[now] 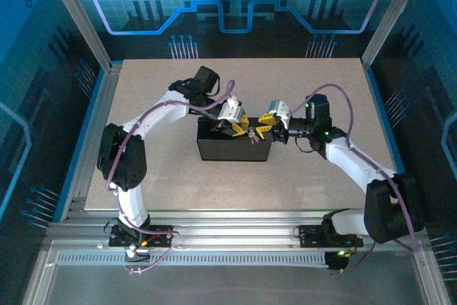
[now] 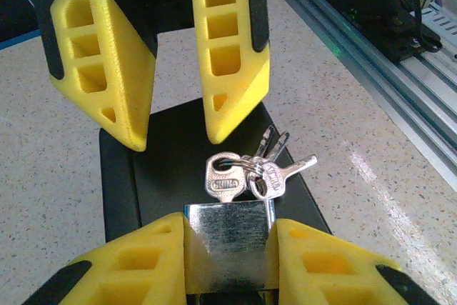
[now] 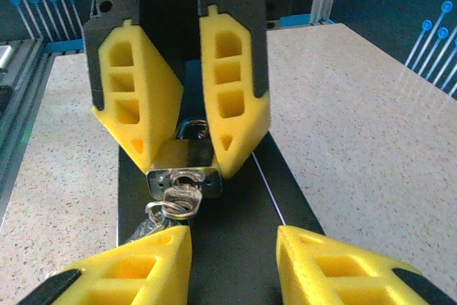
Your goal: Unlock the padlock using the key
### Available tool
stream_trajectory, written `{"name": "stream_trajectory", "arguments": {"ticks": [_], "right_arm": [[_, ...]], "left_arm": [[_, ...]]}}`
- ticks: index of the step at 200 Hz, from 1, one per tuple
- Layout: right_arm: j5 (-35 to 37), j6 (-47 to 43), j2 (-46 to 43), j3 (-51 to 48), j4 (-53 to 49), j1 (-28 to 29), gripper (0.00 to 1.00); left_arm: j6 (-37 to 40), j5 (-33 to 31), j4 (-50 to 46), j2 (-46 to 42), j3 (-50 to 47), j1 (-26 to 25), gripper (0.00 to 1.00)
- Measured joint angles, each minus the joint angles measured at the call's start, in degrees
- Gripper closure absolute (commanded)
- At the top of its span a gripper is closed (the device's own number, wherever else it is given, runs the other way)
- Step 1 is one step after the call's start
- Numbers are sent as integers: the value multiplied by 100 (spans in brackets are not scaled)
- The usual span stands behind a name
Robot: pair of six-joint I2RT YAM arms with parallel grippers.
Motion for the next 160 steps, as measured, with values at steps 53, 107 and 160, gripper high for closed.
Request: {"name": "stream_trajectory", "arguments": {"ticks": [53,107,160], "right_arm": [[-160,-669,83,457,-435,219,69],[-229,-1139,114,664,-1110,238,73],[-424,-1572,210,1025,-1871,179,72]], "left_arm": [[31,57,-68,0,0,7,100],[31,66,-68,0,0,33,100],[26,87,-61,0,-2,39,100]]}}
